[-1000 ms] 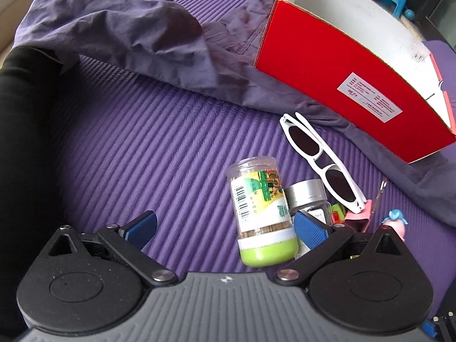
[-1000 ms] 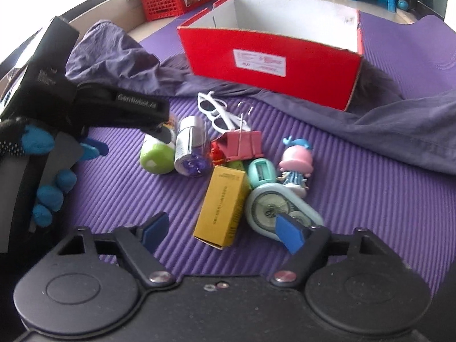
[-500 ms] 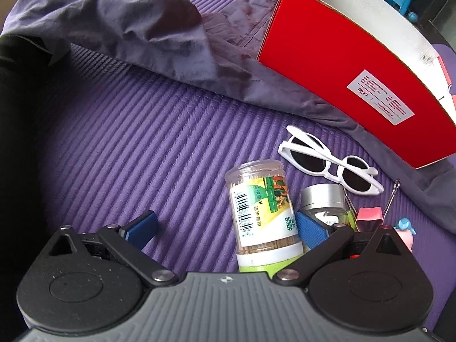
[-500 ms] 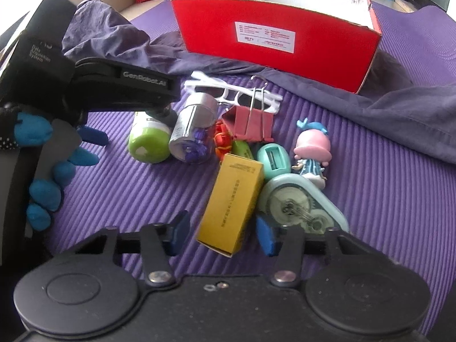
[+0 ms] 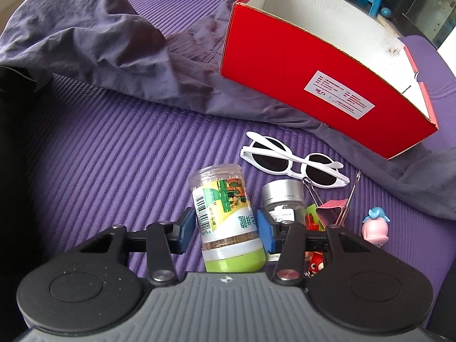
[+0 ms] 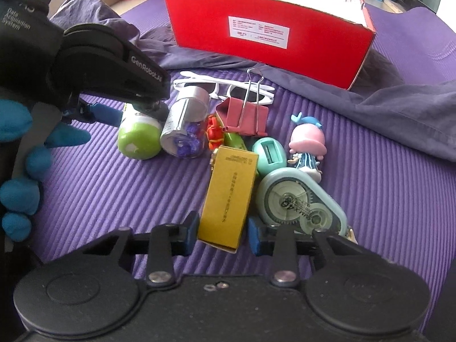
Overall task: Organize rigid objects
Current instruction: 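Grasp the green-capped jar with the left tool while the right tool grasps the yellow box, then carry the jar and yellow box with both tools into the red box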
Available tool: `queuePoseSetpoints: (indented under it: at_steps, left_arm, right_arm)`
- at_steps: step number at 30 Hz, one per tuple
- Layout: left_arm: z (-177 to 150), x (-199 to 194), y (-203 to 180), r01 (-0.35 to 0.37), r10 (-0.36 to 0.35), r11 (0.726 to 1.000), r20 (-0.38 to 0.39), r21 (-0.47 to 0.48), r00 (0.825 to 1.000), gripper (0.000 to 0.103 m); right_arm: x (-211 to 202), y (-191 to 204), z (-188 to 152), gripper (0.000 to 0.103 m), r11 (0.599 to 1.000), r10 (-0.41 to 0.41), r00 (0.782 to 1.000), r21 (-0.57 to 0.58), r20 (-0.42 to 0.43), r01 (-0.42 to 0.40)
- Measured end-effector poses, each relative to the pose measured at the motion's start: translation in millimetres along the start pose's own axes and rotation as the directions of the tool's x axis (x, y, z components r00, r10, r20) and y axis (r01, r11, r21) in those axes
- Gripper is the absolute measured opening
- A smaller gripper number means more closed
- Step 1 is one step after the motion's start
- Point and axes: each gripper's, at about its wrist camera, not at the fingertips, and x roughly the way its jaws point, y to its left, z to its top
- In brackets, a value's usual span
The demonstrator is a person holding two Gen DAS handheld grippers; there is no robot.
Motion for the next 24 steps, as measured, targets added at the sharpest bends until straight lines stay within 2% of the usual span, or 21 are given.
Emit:
queuePoseSetpoints:
  at_steps: [5,9,24]
  left_arm:
    - [-3.0,-7.9,2.5,0.000,0.000,1.000,-0.016,-0.002,1.000,0.046]
    - [-5.1,-20.8,3.2,0.021,-0.021,1.000,-0.010,-0.006,1.000,0.046]
    - [-9.3,-75.6,-7.6,0.086,-0.091,0.993,0.056,0.075,0.994,0.044]
  right_arm:
    - [-8.7,-4.2,-0.2,0.028,0.999,0.027,0.999,0.025,0.019,-0.028]
    - [-14.5,-4.4,-0.5,0.028,0.999,0.044,0.999,0.025,0.028,-0.045]
    - [-62.0,-15.8,4.3,0.027,0.987,0.092,0.987,0.117,0.135,-0.108]
